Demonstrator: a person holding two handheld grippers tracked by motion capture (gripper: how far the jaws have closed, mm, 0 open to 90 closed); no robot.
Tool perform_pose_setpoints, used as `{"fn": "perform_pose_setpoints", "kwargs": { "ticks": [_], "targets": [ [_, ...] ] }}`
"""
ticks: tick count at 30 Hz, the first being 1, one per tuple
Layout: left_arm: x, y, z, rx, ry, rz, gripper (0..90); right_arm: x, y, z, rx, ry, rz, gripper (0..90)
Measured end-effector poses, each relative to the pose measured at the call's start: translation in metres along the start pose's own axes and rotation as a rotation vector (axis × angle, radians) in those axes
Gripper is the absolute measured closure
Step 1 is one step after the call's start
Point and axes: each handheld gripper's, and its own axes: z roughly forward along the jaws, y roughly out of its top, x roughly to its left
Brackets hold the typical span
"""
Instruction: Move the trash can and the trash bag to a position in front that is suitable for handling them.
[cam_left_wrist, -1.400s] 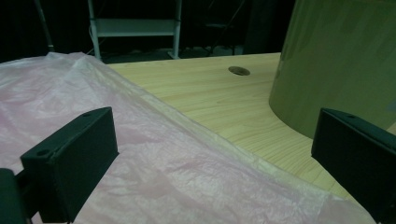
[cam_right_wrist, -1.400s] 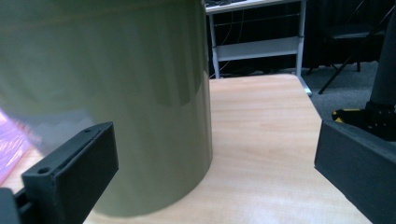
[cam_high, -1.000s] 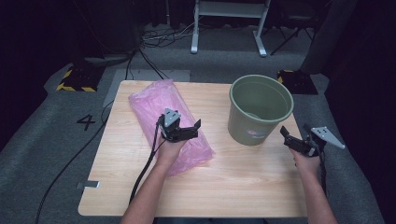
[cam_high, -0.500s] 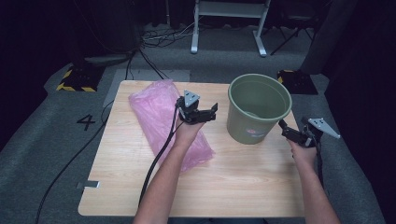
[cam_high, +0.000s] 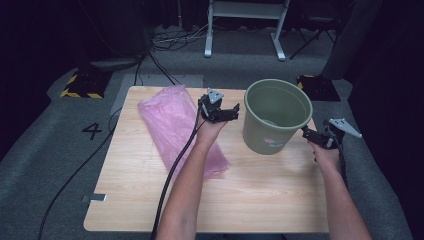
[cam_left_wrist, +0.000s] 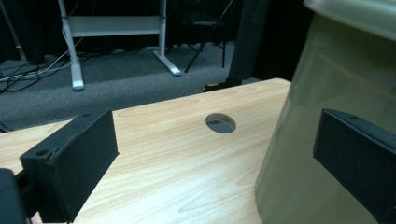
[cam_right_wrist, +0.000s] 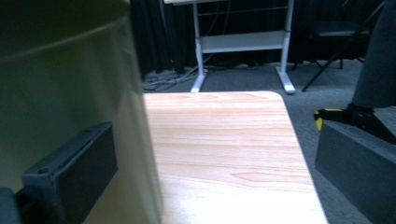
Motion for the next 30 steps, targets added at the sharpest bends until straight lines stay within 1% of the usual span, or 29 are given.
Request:
{"fn": "perform_pose_setpoints", "kwargs": {
  "ticks": [1,2,3,4,5,6,7,8,9,10,11,12,13,14,15,17,18,19,20,21,23,24,26,28,29,30],
  "targets": [
    [-0.001,-0.001,0.004,0.004,-0.002,0.003,0.0,-0.001,0.001,0.002,0.001,-0.005,-0.001,0.0],
    [-0.001,-0.001,0.006,0.005,0.003,-0.005,0.0,-0.003,0.003,0.005,-0.023,-0.024,-0.003,0.7],
    [-0.002,-0.001,0.009,-0.001,0.002,-0.01,0.0,-0.003,0.003,0.005,-0.023,-0.024,-0.003,0.7],
    [-0.002,-0.002,0.012,-0.014,0.004,-0.02,0.0,-0.004,0.004,0.006,-0.042,-0.033,-0.004,2.5],
    [-0.003,-0.001,0.014,-0.019,0.015,-0.04,0.0,-0.005,0.005,0.008,-0.053,-0.043,-0.015,2.9],
    [-0.002,-0.001,0.016,-0.018,0.018,-0.056,0.0,-0.005,0.005,0.009,-0.065,-0.051,-0.016,2.9],
    [-0.002,-0.001,0.017,-0.02,0.008,-0.076,0.0,-0.006,0.005,0.012,-0.062,-0.049,-0.01,2.3],
    [-0.003,0.0,0.02,-0.022,-0.005,-0.084,0.0,-0.008,0.004,0.018,-0.027,-0.045,-0.003,0.0],
    [-0.003,0.0,0.02,-0.022,-0.005,-0.084,0.0,-0.008,0.004,0.018,-0.027,-0.045,-0.003,0.0],
    [-0.004,0.001,0.022,-0.017,-0.008,-0.075,0.0,-0.009,0.002,0.02,-0.027,-0.043,0.004,0.0],
    [-0.005,0.002,0.024,0.0,-0.01,-0.05,0.0,-0.009,0.001,0.022,-0.026,-0.039,0.01,0.0],
    [-0.006,0.003,0.026,0.015,-0.016,-0.038,0.0,-0.009,0.0,0.024,-0.026,-0.038,0.012,0.0],
    [-0.006,0.004,0.028,0.019,-0.02,-0.029,0.0,-0.01,-0.001,0.025,-0.027,-0.031,0.017,0.0],
    [-0.006,0.008,0.03,0.036,-0.035,-0.036,0.0,-0.009,-0.003,0.029,-0.021,-0.015,0.003,0.0],
    [-0.006,0.008,0.03,0.036,-0.035,-0.036,0.0,-0.009,-0.003,0.029,-0.021,-0.015,0.003,0.0],
    [-0.004,0.009,0.031,0.044,-0.05,-0.043,0.0,-0.01,-0.004,0.031,-0.026,-0.015,-0.003,0.0],
    [-0.003,0.007,0.031,0.046,-0.066,-0.046,0.0,-0.011,-0.004,0.031,-0.026,-0.009,-0.004,0.0],
    [-0.001,0.005,0.032,0.063,-0.078,-0.049,0.0,-0.011,-0.004,0.032,-0.03,-0.006,-0.012,0.0],
    [0.001,-0.001,0.032,0.064,-0.092,-0.047,0.0,-0.01,-0.003,0.031,-0.037,0.008,-0.024,0.0],
    [0.001,-0.001,0.032,0.064,-0.092,-0.047,0.0,-0.01,-0.003,0.031,-0.037,0.008,-0.024,0.0],
    [0.003,-0.003,0.031,0.055,-0.105,-0.06,0.0,-0.01,-0.002,0.03,-0.036,0.02,-0.056,0.0],
    [0.003,-0.004,0.031,0.053,-0.113,-0.06,0.0,-0.01,0.001,0.03,-0.017,0.033,-0.073,0.0],
    [0.005,-0.006,0.029,0.062,-0.137,-0.059,0.0,-0.008,0.004,0.028,-0.015,0.028,-0.109,0.0],
    [0.006,-0.007,0.024,0.073,-0.154,-0.045,0.0,-0.007,0.005,0.025,-0.015,0.043,-0.127,0.0],
    [0.006,-0.007,0.024,0.073,-0.154,-0.045,0.0,-0.007,0.005,0.025,-0.015,0.043,-0.127,0.0],
    [0.008,-0.007,0.02,0.077,-0.154,-0.033,0.0,-0.004,0.004,0.024,-0.015,0.06,-0.132,0.0]
  ]
}}
